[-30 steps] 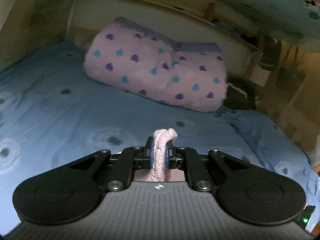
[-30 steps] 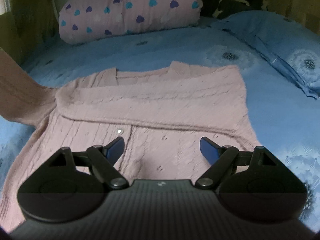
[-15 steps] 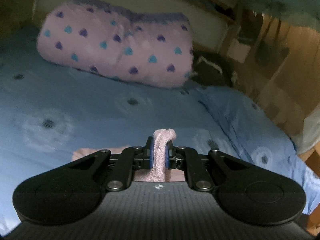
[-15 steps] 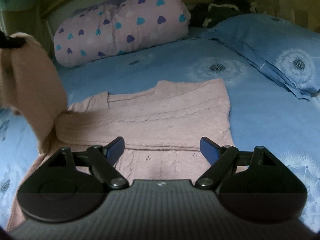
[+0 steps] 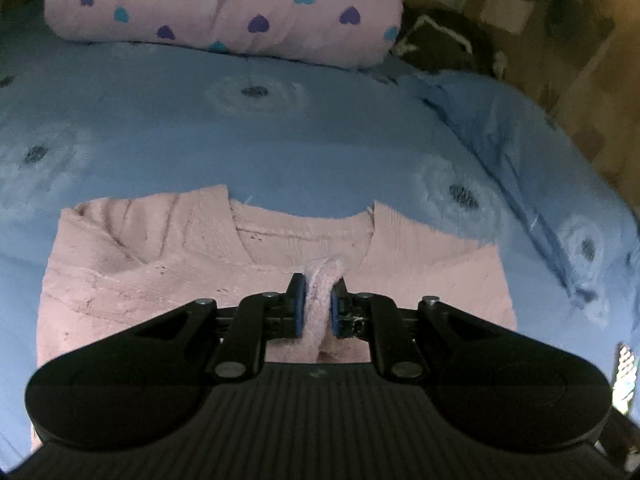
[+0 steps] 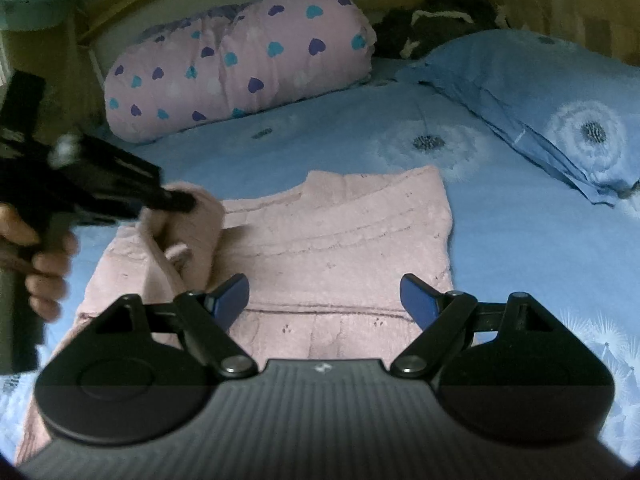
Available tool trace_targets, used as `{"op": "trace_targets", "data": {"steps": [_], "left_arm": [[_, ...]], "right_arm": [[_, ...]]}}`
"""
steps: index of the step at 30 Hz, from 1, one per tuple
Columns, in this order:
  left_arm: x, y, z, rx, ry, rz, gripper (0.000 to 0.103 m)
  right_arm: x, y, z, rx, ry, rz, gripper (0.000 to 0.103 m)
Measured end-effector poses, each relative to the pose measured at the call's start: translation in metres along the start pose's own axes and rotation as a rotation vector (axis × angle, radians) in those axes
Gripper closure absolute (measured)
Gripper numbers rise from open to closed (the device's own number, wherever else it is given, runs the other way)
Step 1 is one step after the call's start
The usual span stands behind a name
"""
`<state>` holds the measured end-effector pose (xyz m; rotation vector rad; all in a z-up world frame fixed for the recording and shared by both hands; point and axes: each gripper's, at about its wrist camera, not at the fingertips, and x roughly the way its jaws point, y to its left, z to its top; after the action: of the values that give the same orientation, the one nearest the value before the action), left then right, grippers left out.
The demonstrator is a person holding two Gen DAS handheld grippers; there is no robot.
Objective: Fold small clothes
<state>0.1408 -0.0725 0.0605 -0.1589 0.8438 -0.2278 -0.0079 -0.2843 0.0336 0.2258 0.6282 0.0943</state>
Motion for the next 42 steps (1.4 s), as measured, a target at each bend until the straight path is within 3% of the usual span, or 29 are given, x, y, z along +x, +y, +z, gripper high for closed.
{"op": "trace_targets", "data": {"steps": [5, 7, 16, 26, 33, 42], "left_arm": [[-0.004, -0.015, -0.003, 0.122, -0.010, 0.056, 0.088], [-0.014, -0.019, -0.003, 0.155, -0.017, 0.075, 0.083], [-0.061, -0.020, -0.002, 0.161, -0.032, 0.093, 0.076], [-0.084, 0.052, -0.038, 0.060, 0.006, 0.192, 0.074], [-0.078, 0.097, -0.054, 0.027, -0.017, 0.243, 0.074], [-0.056, 0.118, -0.062, 0.056, -0.046, 0.261, 0.074]], "right_arm": [[0.005, 0.004, 0.000, -0.021, 0.015, -0.019, 0.019], [0.005, 0.005, 0.000, -0.025, 0.016, -0.019, 0.019], [0.006, 0.008, -0.003, -0.039, 0.010, -0.026, 0.019], [0.003, 0.025, -0.010, -0.123, -0.023, -0.038, 0.019], [0.006, 0.052, -0.007, -0.155, -0.043, 0.030, 0.019], [0.043, 0.100, -0.009, -0.288, 0.030, 0.110, 0.019]]}}
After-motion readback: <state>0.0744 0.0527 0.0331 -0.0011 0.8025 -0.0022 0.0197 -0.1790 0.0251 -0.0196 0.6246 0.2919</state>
